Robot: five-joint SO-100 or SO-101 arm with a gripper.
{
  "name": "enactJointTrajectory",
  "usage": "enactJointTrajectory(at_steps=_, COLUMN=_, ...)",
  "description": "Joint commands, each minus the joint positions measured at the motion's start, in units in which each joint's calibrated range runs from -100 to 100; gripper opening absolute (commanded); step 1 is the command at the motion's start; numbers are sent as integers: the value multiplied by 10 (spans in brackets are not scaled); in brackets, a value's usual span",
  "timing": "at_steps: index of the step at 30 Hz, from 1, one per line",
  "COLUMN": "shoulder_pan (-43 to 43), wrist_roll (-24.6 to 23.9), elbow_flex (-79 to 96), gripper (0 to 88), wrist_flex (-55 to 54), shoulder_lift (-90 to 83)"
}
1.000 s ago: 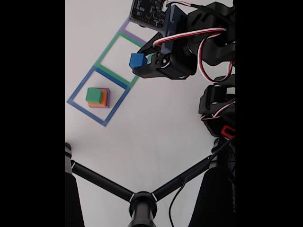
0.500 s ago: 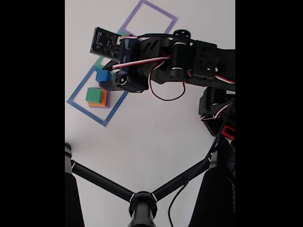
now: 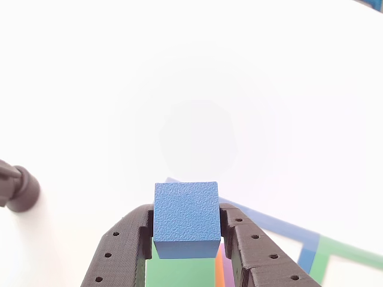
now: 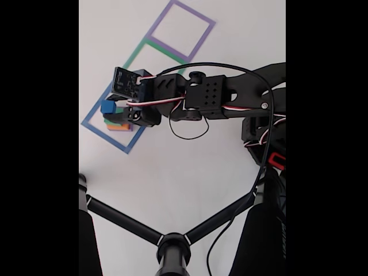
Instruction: Tower of hanoi
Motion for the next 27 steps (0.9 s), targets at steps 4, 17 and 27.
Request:
enactJointTrajectory(at_steps=4, shoulder_pan=-7, wrist_roll=6, elbow_flex=8, gripper=37, wrist_flex=-44, shoulder_lift=2)
enactJointTrajectory(at_steps=17, shoulder_pan=-12, wrist_roll=6, elbow_flex=36, gripper=36, wrist_flex=-89, shoulder_lift=21)
enactJointTrajectory(at_steps=27, shoulder_pan=-6, wrist_roll=6, elbow_flex=36, gripper=39, wrist_flex=-115, shoulder_lift=47)
